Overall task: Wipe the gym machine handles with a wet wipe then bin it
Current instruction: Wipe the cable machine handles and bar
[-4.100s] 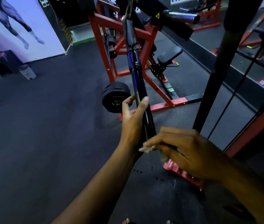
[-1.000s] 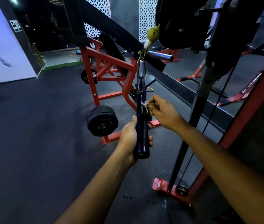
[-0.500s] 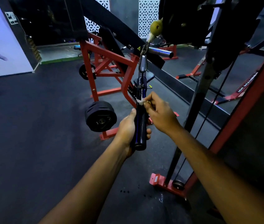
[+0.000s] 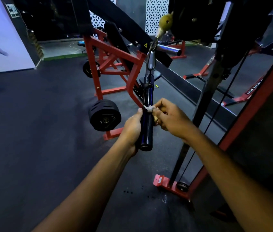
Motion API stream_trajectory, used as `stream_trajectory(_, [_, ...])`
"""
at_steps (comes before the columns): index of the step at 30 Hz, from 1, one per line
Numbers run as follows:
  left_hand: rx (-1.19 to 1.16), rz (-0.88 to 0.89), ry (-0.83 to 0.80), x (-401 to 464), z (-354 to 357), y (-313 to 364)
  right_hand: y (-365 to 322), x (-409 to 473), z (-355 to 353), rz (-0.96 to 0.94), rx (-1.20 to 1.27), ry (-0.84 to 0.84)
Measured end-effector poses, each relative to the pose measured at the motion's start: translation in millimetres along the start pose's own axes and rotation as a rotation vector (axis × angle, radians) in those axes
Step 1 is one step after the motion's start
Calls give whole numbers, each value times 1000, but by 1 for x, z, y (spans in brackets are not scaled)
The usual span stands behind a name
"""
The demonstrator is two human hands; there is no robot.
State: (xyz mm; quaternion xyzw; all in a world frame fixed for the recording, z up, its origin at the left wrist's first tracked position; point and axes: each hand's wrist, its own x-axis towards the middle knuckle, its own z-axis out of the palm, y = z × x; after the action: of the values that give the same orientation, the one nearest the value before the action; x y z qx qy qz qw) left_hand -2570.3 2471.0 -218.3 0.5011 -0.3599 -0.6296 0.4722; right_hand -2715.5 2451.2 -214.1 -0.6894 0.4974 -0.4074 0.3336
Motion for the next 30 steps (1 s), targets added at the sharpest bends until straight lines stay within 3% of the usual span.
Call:
stream_trajectory(2, [-2, 4, 14, -2, 3, 0, -6, -1, 6, 86, 62, 27])
stream_trajectory(4, [-5, -10, 27, -5, 4, 2, -12, -14, 12, -108, -102, 68])
stream_trajectory(6, [-7, -9, 22, -7, 3, 4, -5, -25, 10, -215, -132, -8])
stream_trajectory(8, [-14, 5, 12, -9, 4, 3, 1, -20, 2, -113, -64, -38])
stream_trajectory(10, [-14, 10, 17, -10, 8, 1, 5, -11, 2, -54, -85, 58])
stream_trajectory(12, [-27, 7, 23, -9, 10, 0, 1, -15, 11, -158, -178, 137])
stream_trajectory(15, [-40, 8, 26, -8, 8, 1, 0, -34, 12, -337, -221, 69])
stream_trajectory(19, [-36, 0, 21, -8, 8, -3, -5, -36, 11, -160, -152, 75])
stream_trajectory(21, [-102, -18, 23, -8, 9, -3, -11, -42, 25, -200, -321, 164])
stream_trajectory(23, [-153, -38, 1, -7, 7, -1, -13, -56, 29, -337, -402, 131])
stream_trajectory(25, [-142, -26, -20, -6, 4, -3, -9, -61, 21, -295, -296, 43])
stream_trajectory(28, [-137, -36, 13, -4, 6, -5, -12, -57, 22, -96, -64, 113])
stream_trajectory(30, [-170, -56, 41, -5, 7, -2, -17, -63, 35, -205, -218, 190])
